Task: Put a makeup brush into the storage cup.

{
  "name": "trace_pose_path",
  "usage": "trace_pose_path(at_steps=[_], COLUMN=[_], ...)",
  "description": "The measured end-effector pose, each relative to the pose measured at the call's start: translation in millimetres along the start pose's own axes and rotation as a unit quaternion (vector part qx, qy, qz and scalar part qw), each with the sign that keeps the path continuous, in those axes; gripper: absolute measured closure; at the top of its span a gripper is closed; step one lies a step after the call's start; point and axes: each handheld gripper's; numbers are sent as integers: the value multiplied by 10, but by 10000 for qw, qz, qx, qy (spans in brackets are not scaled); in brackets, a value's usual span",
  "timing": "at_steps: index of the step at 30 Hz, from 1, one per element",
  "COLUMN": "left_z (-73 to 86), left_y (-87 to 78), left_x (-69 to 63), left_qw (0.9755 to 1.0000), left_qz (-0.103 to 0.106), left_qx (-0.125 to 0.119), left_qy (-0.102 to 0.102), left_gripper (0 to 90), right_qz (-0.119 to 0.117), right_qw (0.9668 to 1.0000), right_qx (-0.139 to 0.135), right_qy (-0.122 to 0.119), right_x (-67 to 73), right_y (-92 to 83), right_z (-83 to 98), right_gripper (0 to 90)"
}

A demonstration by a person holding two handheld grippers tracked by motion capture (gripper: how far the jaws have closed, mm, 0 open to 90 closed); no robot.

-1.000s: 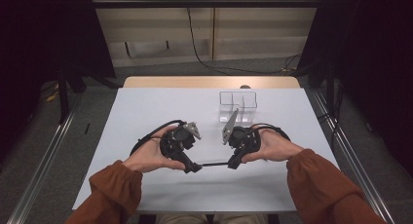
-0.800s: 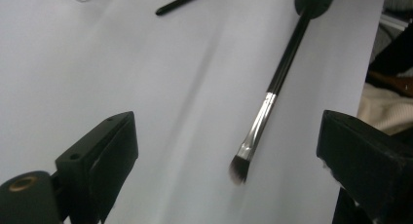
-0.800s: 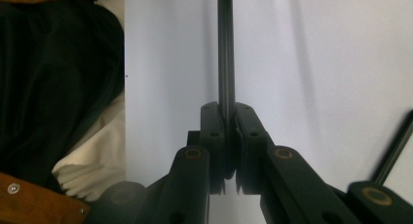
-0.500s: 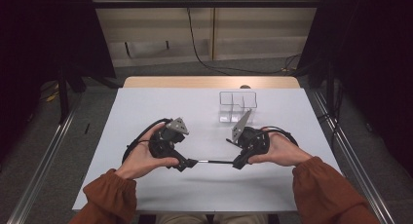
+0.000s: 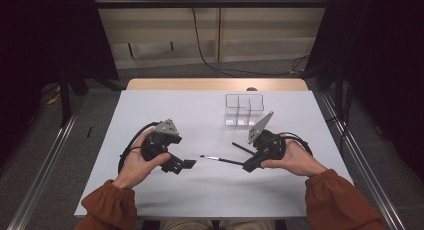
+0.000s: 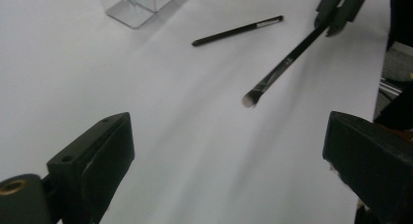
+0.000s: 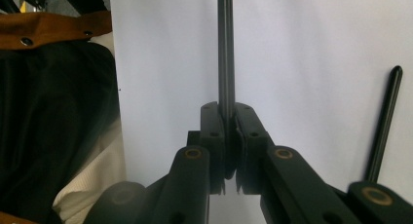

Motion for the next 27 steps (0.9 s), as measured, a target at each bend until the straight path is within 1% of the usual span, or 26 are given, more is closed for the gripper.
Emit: trace_pose_path(at_steps=[1, 2, 3, 5, 6, 7, 8, 9, 10, 11, 13, 15, 17, 18, 19, 20, 21, 22, 24, 26, 27], left_z=[16, 29, 47, 78, 91, 106, 118, 132, 149, 164, 203, 233, 270, 288, 309, 322, 339, 359, 384, 406, 414], left_y=[-16, -18, -16, -26, -35, -37, -48, -59, -63, -73, -88, -92, -99, -95, -96, -99, -97, -96, -101, -106, -105], left_x=[5, 3, -2, -4, -2, -11, -19, -22, -30, -25, -18, -21, -31, -42, -53, -57, -61, -63, -55, -42, -42], left_qw=[10000, 9999, 9999, 9998, 9998, 9997, 9996, 9996, 9994, 9994, 9989, 9986, 9983, 9981, 9985, 9987, 9987, 9986, 9981, 9979, 9977], left_qz=[-35, -116, -109, -154, -119, -146, -183, -189, -207, -211, -273, -299, -386, -364, -297, -258, -241, -284, -316, -304, -327], left_qx=[-7, -33, -95, -125, -117, -189, -208, -203, -270, -269, -350, -389, -396, -420, -399, -388, -401, -401, -447, -484, -495], left_qy=[1, 0, -68, -66, -57, -95, -105, -69, -108, -102, -179, -212, -201, -247, -226, -207, -219, -216, -273, -310, -331], left_gripper=[47, 47, 48, 48, 48, 48, 48, 48, 48, 47, 48, 48, 48, 48, 48, 49, 55, 57, 57, 56, 55], right_qz=[7, 56, 67, 111, 114, 125, 133, 149, 176, 197, 256, 329, 346, 341, 382, 394, 367, 390, 369, 387, 360], right_qw=[10000, 10000, 9999, 9997, 9997, 9996, 9994, 9993, 9991, 9988, 9980, 9969, 9960, 9953, 9950, 9942, 9937, 9931, 9919, 9902, 9894], right_qx=[-14, -54, -73, -170, -193, -225, -264, -295, -321, -380, -476, -612, -725, -800, -824, -907, -961, -1011, -1121, -1244, -1311], right_qy=[5, 50, 41, 99, 127, 143, 164, 193, 209, 253, 313, 375, 401, 420, 410, 433, 440, 448, 479, 505, 516], right_x=[1, 8, 9, 10, 9, 10, 12, 16, 23, 28, 36, 40, 49, 54, 65, 74, 75, 78, 80, 79, 80], right_y=[5, 8, 10, 9, 7, 7, 7, 5, 3, 1, 1, 8, 17, 25, 31, 38, 47, 63, 99, 129, 142], right_z=[15, 30, 41, 72, 84, 100, 116, 129, 140, 154, 180, 206, 224, 228, 228, 227, 229, 233, 249, 264, 268], right_gripper=[846, 846, 846, 846, 846, 846, 846, 846, 846, 846, 846, 846, 846, 846, 846, 847, 847, 847, 847, 847, 847])
Point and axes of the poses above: each handheld gripper's, and its own axes: y roughly forward along the jaws, z roughly out of its underside, x roughly to its left, and after that the axes turned 2 degrees about x, right-handed
